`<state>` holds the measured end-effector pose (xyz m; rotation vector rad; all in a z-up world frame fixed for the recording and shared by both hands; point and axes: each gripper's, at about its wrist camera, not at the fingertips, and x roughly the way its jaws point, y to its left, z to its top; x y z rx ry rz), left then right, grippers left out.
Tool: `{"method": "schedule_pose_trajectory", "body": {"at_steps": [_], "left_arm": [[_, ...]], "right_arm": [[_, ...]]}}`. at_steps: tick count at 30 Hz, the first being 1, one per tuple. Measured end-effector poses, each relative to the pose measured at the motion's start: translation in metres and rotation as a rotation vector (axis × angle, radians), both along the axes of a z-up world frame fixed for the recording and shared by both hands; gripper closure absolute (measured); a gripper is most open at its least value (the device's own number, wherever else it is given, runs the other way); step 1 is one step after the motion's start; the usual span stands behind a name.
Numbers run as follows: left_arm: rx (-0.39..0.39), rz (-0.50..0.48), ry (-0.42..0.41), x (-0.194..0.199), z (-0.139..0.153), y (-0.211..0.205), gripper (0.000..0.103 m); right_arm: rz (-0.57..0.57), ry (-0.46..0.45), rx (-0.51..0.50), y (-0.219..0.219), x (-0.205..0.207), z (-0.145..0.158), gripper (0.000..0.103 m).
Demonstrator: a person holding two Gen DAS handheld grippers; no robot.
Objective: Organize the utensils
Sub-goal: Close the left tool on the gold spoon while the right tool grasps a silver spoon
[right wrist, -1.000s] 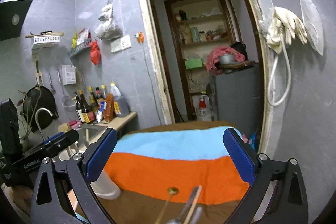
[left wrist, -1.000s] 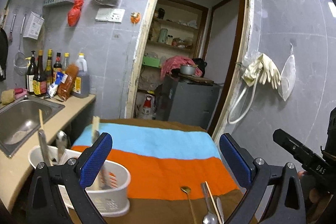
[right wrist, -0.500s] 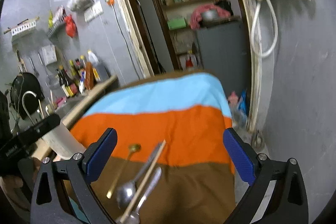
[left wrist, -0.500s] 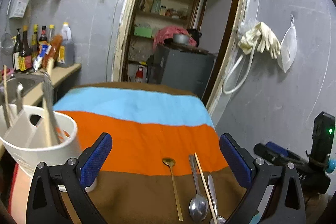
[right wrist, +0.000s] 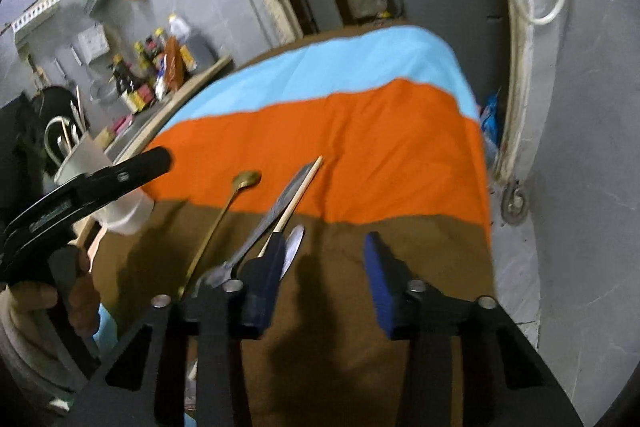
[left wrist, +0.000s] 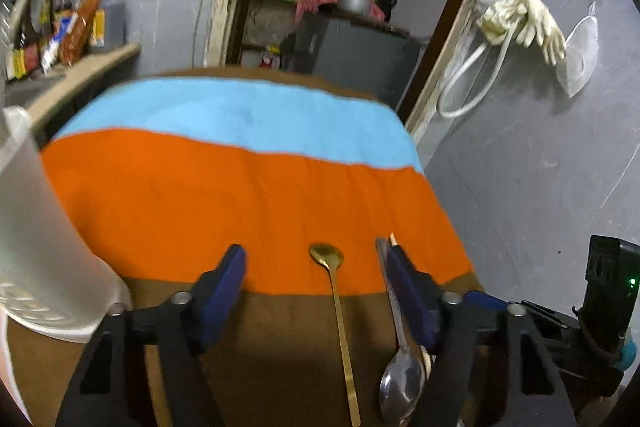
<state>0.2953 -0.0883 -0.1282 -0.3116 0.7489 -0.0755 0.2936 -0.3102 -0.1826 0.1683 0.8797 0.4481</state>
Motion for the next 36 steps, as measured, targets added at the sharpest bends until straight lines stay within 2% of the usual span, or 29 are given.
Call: {"method": "schedule_pose_trajectory", "body": {"at_steps": [6, 8, 11, 21, 23, 27, 28, 30, 31, 32, 36], "left_arm": [[-0.027, -0.035, 0.077, 0.015, -0.022, -0.007, 0.057], [-0.04, -0.046, 0.098, 0.02, -0.027, -0.009, 0.063], [-0.066, -0.063, 0.134, 0.026, -0.035, -0.01, 0.072], [-0.12, -0.139, 0.194, 0.05, -0.046, -0.009, 0.077], [-0.131, -0.147, 0.21, 0.055, -0.047, -0.008, 0.087], [-0.183, -0.162, 0.233, 0.056, -0.049, -0.006, 0.092], [-0.194, -0.176, 0.246, 0.056, -0.051, -0.008, 0.098], [-0.204, -0.188, 0.251, 0.055, -0.053, -0.011, 0.098], [-0.202, -0.195, 0.252, 0.054, -0.052, -0.014, 0.098], [-0.198, -0.198, 0.252, 0.054, -0.052, -0.016, 0.099], [-0.185, -0.197, 0.253, 0.051, -0.049, -0.018, 0.099]], "right_arm": [[0.037, 0.022, 0.013, 0.011, 0.002, -0.011, 0.07], [0.06, 0.028, 0.009, 0.017, 0.004, -0.013, 0.076], [0.082, 0.03, -0.008, 0.026, 0.007, -0.016, 0.079], [0.12, 0.07, 0.031, 0.022, 0.021, -0.02, 0.081], [0.12, 0.083, 0.05, 0.02, 0.022, -0.021, 0.081], [0.116, 0.119, 0.1, 0.014, 0.025, -0.026, 0.08], [0.113, 0.128, 0.11, 0.014, 0.025, -0.026, 0.081], [0.111, 0.138, 0.116, 0.014, 0.026, -0.028, 0.081], [0.108, 0.144, 0.112, 0.014, 0.027, -0.028, 0.088], [0.103, 0.149, 0.104, 0.015, 0.027, -0.028, 0.09], [0.073, 0.178, 0.151, 0.012, 0.028, -0.03, 0.095]]}}
